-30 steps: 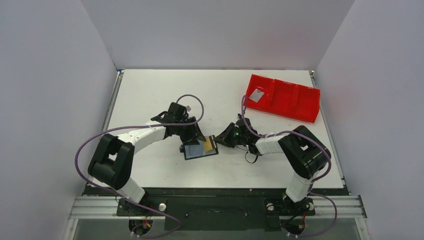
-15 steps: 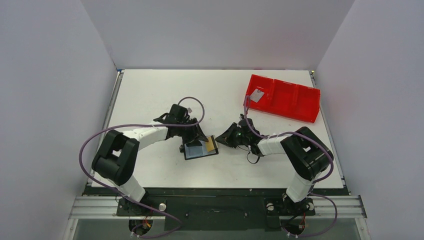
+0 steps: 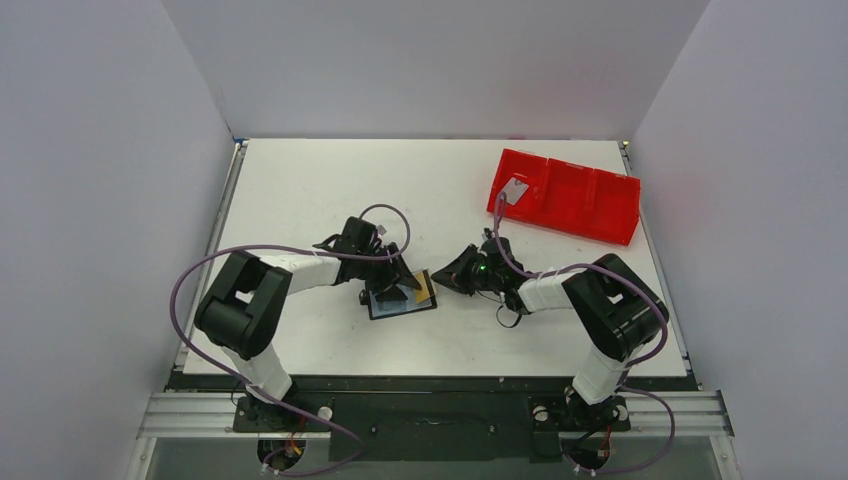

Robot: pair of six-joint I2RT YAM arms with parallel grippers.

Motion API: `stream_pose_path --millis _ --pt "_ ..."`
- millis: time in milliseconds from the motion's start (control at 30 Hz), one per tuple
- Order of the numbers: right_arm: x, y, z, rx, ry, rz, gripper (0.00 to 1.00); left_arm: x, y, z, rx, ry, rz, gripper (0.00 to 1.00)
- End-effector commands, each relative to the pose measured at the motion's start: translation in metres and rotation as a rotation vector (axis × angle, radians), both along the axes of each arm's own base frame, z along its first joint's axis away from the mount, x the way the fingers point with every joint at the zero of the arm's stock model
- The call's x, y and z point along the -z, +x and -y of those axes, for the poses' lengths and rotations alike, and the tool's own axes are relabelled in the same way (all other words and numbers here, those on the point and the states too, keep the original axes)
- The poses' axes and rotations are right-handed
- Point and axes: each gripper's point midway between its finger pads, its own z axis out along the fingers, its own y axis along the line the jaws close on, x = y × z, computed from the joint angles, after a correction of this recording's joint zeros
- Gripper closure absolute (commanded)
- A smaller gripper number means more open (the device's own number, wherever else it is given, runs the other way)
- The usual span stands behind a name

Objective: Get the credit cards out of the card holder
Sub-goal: Place the credit card in the storage box.

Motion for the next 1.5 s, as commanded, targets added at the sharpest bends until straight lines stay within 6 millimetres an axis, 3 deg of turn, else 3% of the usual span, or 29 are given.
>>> stream_pose_path --millis 0,867,1467 --pt "-0.023 0.007 -0.005 0.003 0.068 0.066 1.00 -0.006 0.009 0.010 -0.004 -0.074 0.029 0.51" --pt "-0.008 -0.004 -0.005 -0.003 0.043 0.038 1.00 -0.023 0.019 0.023 -0.051 -0.172 0.065 0.55" --pt "-0.002 -0.013 -0.008 -0.021 0.000 0.041 1.00 -0.035 0.022 0.022 -0.078 -0.196 0.084 0.74"
